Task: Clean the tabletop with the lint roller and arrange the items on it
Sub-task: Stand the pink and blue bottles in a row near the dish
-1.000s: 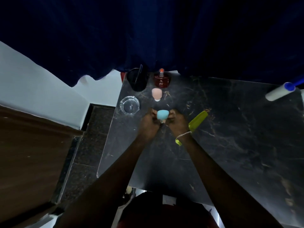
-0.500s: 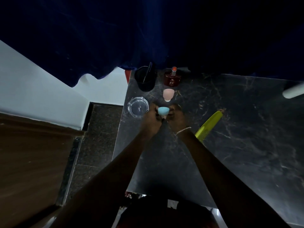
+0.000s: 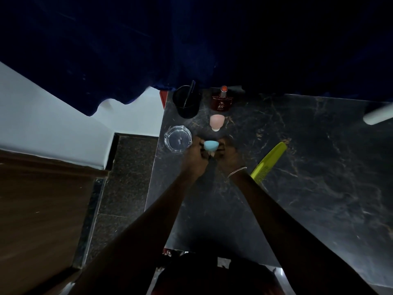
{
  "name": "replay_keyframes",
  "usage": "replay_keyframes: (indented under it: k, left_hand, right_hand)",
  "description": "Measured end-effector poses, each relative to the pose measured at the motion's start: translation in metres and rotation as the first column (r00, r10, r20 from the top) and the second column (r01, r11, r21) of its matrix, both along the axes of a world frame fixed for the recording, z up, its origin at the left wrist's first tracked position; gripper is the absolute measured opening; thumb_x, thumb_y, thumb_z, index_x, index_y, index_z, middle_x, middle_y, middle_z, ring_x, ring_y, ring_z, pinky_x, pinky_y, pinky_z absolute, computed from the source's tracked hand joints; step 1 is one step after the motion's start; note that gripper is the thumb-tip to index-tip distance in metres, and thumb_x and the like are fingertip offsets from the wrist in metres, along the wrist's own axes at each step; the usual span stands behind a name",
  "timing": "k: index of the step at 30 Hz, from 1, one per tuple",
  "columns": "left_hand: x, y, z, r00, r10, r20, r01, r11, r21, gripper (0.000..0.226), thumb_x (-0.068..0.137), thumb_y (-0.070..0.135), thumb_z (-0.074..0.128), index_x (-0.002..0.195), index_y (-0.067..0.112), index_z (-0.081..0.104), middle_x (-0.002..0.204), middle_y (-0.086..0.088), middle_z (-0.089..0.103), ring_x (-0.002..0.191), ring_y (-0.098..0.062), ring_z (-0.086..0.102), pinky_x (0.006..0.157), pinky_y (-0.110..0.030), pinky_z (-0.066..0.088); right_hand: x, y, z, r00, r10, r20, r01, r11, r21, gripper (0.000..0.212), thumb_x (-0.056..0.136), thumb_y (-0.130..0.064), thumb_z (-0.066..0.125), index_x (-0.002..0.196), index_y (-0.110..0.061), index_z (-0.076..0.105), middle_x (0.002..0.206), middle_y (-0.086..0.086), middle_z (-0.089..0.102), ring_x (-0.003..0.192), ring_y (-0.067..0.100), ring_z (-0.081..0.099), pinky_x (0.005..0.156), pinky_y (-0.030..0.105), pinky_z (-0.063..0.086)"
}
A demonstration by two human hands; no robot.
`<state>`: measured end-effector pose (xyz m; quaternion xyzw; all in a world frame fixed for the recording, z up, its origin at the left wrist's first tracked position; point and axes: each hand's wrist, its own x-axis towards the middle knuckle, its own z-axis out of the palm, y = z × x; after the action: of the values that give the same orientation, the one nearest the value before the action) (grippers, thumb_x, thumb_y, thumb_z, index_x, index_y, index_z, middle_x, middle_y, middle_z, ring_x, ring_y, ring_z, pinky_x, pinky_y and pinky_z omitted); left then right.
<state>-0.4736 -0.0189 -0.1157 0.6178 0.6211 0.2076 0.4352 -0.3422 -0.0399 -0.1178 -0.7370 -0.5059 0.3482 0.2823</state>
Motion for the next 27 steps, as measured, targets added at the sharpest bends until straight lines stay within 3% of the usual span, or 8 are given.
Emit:
replay_keyframes:
  k: [6, 9, 12, 17, 19, 22, 24, 27]
  left_hand:
    - [-0.003, -0.015, 0.001, 0.992, 0.117, 0.057, -0.111, 0.989, -0.093, 0.031, 0.093, -0.002, 0.065, 0.122, 0.002, 0.054, 0.113, -0.014, 0.069, 0.106, -0.032, 0.069, 0.099, -0.049, 0.055]
    - [-0.004, -0.042, 0.003, 0.977, 0.212, -0.004, -0.211, 0.971, -0.115, 0.025, 0.097, 0.014, 0.069, 0.118, 0.005, 0.058, 0.106, -0.01, 0.071, 0.092, -0.02, 0.068, 0.096, -0.041, 0.056]
    - [0.008, -0.075, 0.008, 0.983, 0.182, -0.03, -0.184, 0.977, -0.107, 0.018, 0.097, 0.022, 0.071, 0.108, 0.008, 0.066, 0.102, -0.008, 0.075, 0.092, -0.02, 0.07, 0.093, -0.035, 0.055]
    - [0.058, -0.105, 0.014, 0.999, 0.004, 0.05, 0.005, 0.984, -0.178, 0.024, 0.096, 0.019, 0.071, 0.117, 0.008, 0.068, 0.11, -0.009, 0.075, 0.099, -0.021, 0.072, 0.095, -0.038, 0.058]
    - [0.08, -0.107, 0.015, 0.995, -0.103, 0.015, 0.104, 0.984, -0.147, 0.029, 0.097, 0.019, 0.069, 0.125, 0.011, 0.067, 0.121, -0.009, 0.073, 0.11, -0.023, 0.07, 0.101, -0.038, 0.056]
    - [0.11, -0.105, 0.014, 0.949, -0.295, -0.115, 0.283, 0.953, -0.107, 0.039, 0.096, 0.022, 0.068, 0.133, 0.013, 0.062, 0.132, -0.013, 0.064, 0.12, -0.03, 0.063, 0.105, -0.04, 0.052]
    - [0.126, -0.107, 0.01, 0.899, -0.387, -0.205, 0.37, 0.921, -0.119, 0.046, 0.095, 0.018, 0.066, 0.139, 0.011, 0.056, 0.141, -0.017, 0.056, 0.129, -0.035, 0.056, 0.111, -0.043, 0.047]
    - [0.138, -0.112, 0.005, 0.864, -0.426, -0.269, 0.395, 0.904, -0.164, 0.055, 0.099, 0.019, 0.062, 0.149, 0.006, 0.045, 0.157, -0.019, 0.039, 0.144, -0.038, 0.042, 0.119, -0.048, 0.038]
  right_hand:
    - [0.01, -0.012, 0.001, 0.993, -0.004, -0.119, 0.002, 1.0, -0.021, 0.035, 0.082, 0.008, 0.068, 0.115, 0.01, 0.056, 0.104, 0.015, 0.066, 0.097, 0.024, 0.063, 0.088, 0.028, 0.053]
    - [0.023, -0.04, 0.009, 0.985, -0.142, -0.101, 0.146, 0.989, 0.032, 0.032, 0.085, 0.009, 0.065, 0.116, 0.007, 0.058, 0.104, 0.011, 0.062, 0.089, 0.016, 0.059, 0.074, 0.0, 0.045]
    - [0.045, -0.073, 0.008, 0.968, -0.243, -0.057, 0.246, 0.967, 0.066, 0.027, 0.082, 0.005, 0.073, 0.108, 0.003, 0.064, 0.101, 0.009, 0.067, 0.088, 0.015, 0.064, 0.08, 0.011, 0.047]
    - [0.096, -0.113, 0.007, 0.841, -0.522, -0.146, 0.514, 0.853, -0.089, 0.016, 0.08, 0.011, 0.07, 0.095, 0.008, 0.066, 0.09, 0.012, 0.075, 0.081, 0.013, 0.069, 0.076, 0.029, 0.055]
    - [0.113, -0.121, 0.009, 0.75, -0.6, -0.279, 0.57, 0.8, -0.189, 0.012, 0.083, 0.016, 0.063, 0.091, 0.008, 0.066, 0.066, -0.003, 0.075, 0.06, 0.003, 0.067, 0.058, 0.019, 0.055]
    - [0.126, -0.124, 0.017, 0.56, -0.691, -0.457, 0.585, 0.72, -0.372, 0.023, 0.092, 0.013, 0.051, 0.114, 0.014, 0.059, 0.067, 0.005, 0.066, 0.049, 0.014, 0.06, 0.046, 0.022, 0.049]
    - [0.133, -0.123, 0.02, 0.429, -0.737, -0.523, 0.544, 0.672, -0.502, 0.018, 0.1, 0.004, 0.039, 0.102, 0.009, 0.056, 0.068, 0.015, 0.064, 0.045, 0.02, 0.06, 0.048, 0.025, 0.048]
    - [0.135, -0.116, 0.02, 0.424, -0.753, -0.503, 0.482, 0.658, -0.579, 0.027, 0.103, 0.004, 0.031, 0.093, 0.005, 0.056, 0.058, 0.016, 0.067, 0.036, 0.016, 0.061, 0.046, 0.025, 0.05]
